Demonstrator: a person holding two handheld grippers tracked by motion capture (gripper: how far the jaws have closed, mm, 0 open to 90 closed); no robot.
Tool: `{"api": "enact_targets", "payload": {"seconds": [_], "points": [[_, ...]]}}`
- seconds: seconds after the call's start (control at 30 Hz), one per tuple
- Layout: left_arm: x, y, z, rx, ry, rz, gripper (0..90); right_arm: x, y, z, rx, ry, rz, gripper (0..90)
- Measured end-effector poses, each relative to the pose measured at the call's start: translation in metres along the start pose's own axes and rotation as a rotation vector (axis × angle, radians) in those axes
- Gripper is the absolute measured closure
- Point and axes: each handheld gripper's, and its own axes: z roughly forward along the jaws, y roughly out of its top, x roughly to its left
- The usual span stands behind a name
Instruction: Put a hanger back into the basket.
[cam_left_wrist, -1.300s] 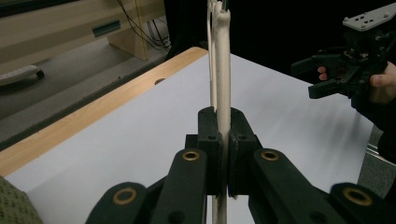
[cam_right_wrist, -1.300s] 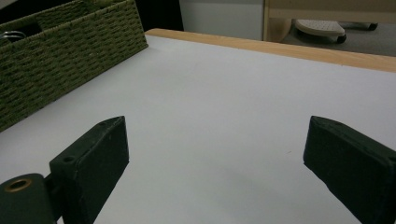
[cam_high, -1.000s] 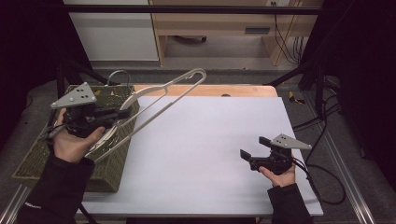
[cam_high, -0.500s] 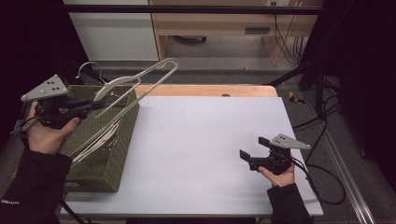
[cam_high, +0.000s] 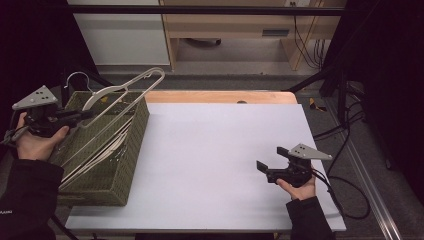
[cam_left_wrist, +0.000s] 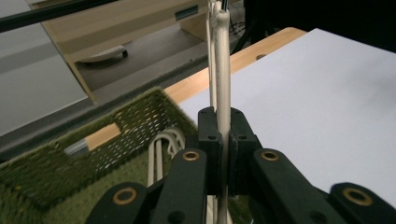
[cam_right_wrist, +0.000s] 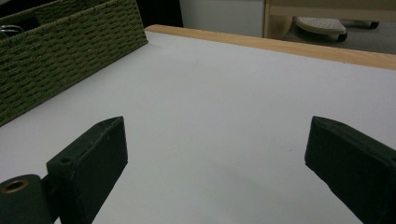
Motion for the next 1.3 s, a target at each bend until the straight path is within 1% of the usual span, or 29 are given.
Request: {"api": "enact_targets", "payload": {"seconds": [0.03, 0.1, 0.13, 0.23, 0.37, 0.4, 0.47, 0.5, 0.53, 0.57, 0.6, 0.63, 0.67, 0.7, 0.87, 0.93, 0.97, 1.1, 1.23, 1.3], "points": [[0.0, 0.0, 0.0, 0.0, 0.0, 0.0, 86.3, 0.0, 0.0, 0.0, 0.0, 0.0, 0.0, 6.2], [0.006, -0.007, -0.002, 0.005, 0.014, -0.008, 86.3, 0.0, 0.0, 0.0, 0.005, 0.0, -0.005, 6.2], [0.009, -0.01, -0.003, 0.005, 0.02, -0.011, 86.3, 0.0, 0.0, 0.0, 0.006, 0.001, 0.0, 6.2], [0.016, -0.019, -0.006, 0.011, 0.028, -0.026, 86.3, 0.0, 0.0, 0.001, 0.003, 0.0, 0.002, 6.2], [0.023, -0.035, -0.009, 0.041, 0.047, -0.019, 86.2, 0.0, 0.0, 0.001, 0.004, 0.001, 0.002, 6.3], [0.023, -0.035, -0.009, 0.041, 0.047, -0.019, 86.3, 0.0, 0.0, 0.001, 0.004, 0.001, 0.002, 6.3], [0.024, -0.041, -0.009, 0.047, 0.054, -0.017, 86.3, 0.001, -0.001, 0.001, 0.004, 0.002, 0.003, 6.4], [0.025, -0.047, -0.01, 0.057, 0.058, -0.012, 86.3, 0.001, -0.001, 0.001, 0.004, 0.002, 0.003, 6.4], [0.025, -0.047, -0.01, 0.057, 0.058, -0.012, 86.3, 0.001, -0.001, 0.001, 0.004, 0.002, 0.003, 6.4], [0.026, -0.05, -0.01, 0.066, 0.061, -0.008, 86.3, 0.001, -0.001, 0.001, 0.004, 0.001, 0.002, 6.4], [0.026, -0.055, -0.01, 0.086, 0.069, -0.002, 86.2, 0.001, -0.001, 0.001, 0.004, 0.002, 0.003, 6.4], [0.026, -0.055, -0.01, 0.086, 0.069, -0.002, 86.2, 0.001, -0.001, 0.001, 0.004, 0.002, 0.003, 6.4], [0.026, -0.061, -0.01, 0.098, 0.078, 0.003, 86.2, 0.001, -0.001, 0.001, 0.003, 0.002, 0.002, 6.4], [0.026, -0.061, -0.01, 0.098, 0.078, 0.003, 86.3, 0.001, -0.001, 0.001, 0.003, 0.002, 0.002, 6.4], [0.029, -0.073, -0.01, 0.101, 0.084, -0.006, 86.2, 0.001, -0.001, 0.001, 0.004, 0.003, 0.005, 6.4], [0.03, -0.077, -0.01, 0.113, 0.097, -0.003, 86.3, 0.001, -0.001, 0.002, 0.01, -0.001, 0.003, 6.5], [0.03, -0.082, -0.009, 0.142, 0.106, -0.002, 86.3, 0.001, -0.001, 0.002, 0.01, -0.002, 0.004, 6.5], [0.029, -0.088, -0.004, 0.154, 0.102, -0.01, 86.3, 0.002, -0.002, 0.003, 0.011, 0.002, 0.005, 6.5], [0.024, -0.095, 0.01, 0.205, 0.119, 0.0, 86.2, 0.002, -0.002, 0.003, 0.008, 0.003, 0.003, 6.5], [0.022, -0.1, 0.015, 0.218, 0.119, -0.006, 86.2, 0.002, -0.001, 0.002, 0.007, 0.001, 0.004, 6.6]]}}
